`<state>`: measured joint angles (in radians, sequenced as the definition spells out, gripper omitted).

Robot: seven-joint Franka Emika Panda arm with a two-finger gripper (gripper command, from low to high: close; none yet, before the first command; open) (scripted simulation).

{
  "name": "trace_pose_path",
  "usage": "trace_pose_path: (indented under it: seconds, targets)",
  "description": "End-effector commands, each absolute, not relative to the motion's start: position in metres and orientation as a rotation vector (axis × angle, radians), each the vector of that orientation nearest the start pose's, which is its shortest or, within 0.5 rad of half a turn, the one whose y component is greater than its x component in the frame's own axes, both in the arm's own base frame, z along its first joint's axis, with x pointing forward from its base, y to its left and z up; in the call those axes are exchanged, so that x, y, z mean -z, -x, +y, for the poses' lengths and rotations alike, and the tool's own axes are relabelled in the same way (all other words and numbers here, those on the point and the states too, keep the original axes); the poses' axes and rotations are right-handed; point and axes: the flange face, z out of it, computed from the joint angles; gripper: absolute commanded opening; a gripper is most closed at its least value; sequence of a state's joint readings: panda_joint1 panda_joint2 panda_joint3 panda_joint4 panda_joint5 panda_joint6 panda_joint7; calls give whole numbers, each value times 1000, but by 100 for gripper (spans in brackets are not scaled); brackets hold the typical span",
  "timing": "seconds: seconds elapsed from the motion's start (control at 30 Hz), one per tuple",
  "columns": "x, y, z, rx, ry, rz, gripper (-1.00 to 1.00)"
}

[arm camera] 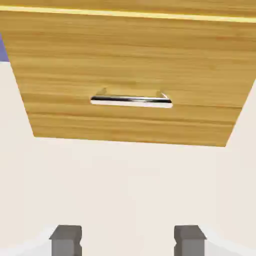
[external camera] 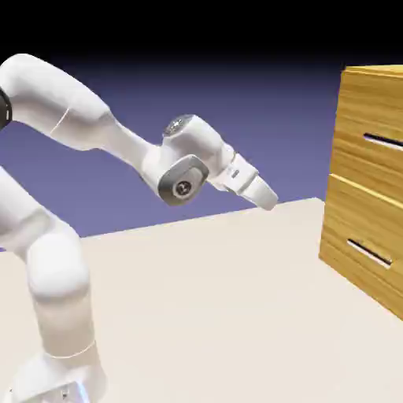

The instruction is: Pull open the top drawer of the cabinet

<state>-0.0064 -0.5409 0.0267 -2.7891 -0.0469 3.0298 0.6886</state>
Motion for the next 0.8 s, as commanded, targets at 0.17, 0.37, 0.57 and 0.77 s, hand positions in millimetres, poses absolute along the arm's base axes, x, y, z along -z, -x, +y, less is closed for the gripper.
trace_pose_path:
  seconds: [0.17, 0.37, 0.57, 0.77]
  targets:
    - [-436, -431, 48, 1106, 2965, 138, 0]
    - [-407, -460, 82, 1031, 3136, -682, 0]
    - [-375, -484, 114, 885, 3034, -1540, 0]
    - [-347, -502, 143, 728, 2665, -2327, 0]
